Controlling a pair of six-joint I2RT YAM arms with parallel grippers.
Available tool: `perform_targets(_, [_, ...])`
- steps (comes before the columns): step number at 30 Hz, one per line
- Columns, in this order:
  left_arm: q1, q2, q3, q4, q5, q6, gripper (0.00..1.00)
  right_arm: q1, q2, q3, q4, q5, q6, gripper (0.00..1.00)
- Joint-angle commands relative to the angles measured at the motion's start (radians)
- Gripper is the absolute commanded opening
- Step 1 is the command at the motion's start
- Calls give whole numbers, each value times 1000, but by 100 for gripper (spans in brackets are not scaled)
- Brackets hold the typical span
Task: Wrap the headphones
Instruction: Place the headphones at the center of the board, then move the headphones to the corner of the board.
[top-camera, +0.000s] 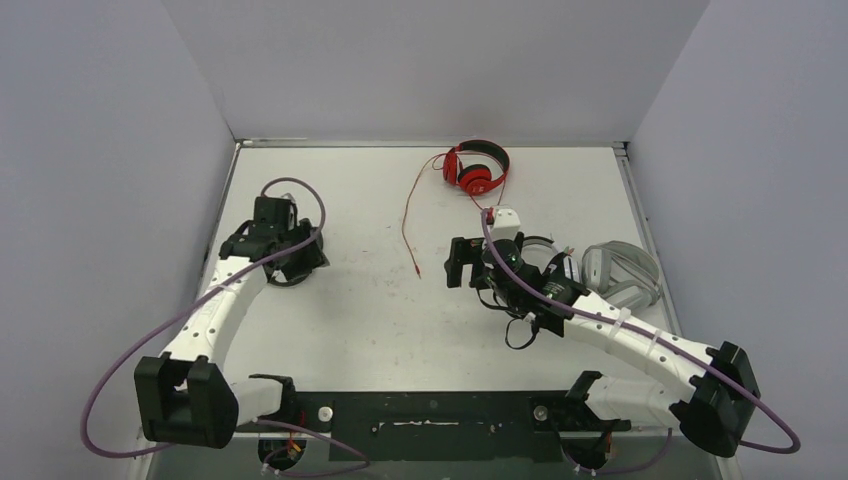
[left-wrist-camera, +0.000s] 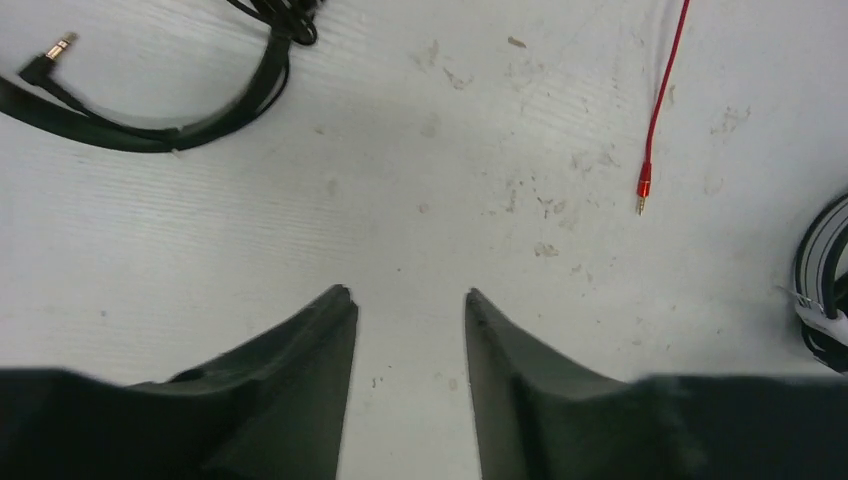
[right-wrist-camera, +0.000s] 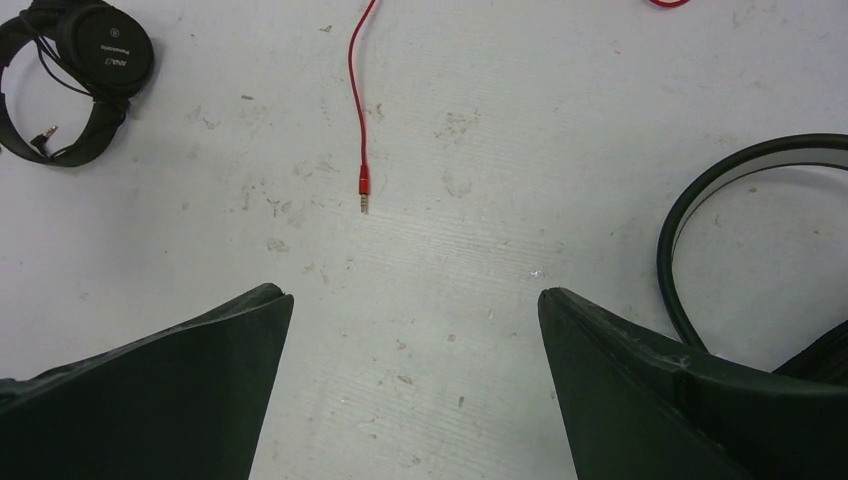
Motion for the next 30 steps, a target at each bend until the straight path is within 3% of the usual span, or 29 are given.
perform_targets(1, [-60,38,-35,63,27,41,30,-12,-58,-6,48,27,20,100])
perform_targets(3, [-60,86,-44,96,64,39,0,-15,-73,-15,44,29,21,100])
perform_targets(10, [-66,247,-33,185,87,-3,0,-24,-123,-60,42,44,24,100])
perform_targets(14, [-57,337,4,184,13,-42,0,-33,-125,-67,41,43,14,100])
perform_targets(23, [127,513,53,225,-41,-145,0,-135,-91,-67,42,4,-30,100])
perform_targets(27, [180,531,58,247,30,-143,0,-197,-93,-69,51,-49,-44,100])
perform_targets(30, [150,502,54,253,46,-119,0,-225,-94,-77,61,-64,-56,100])
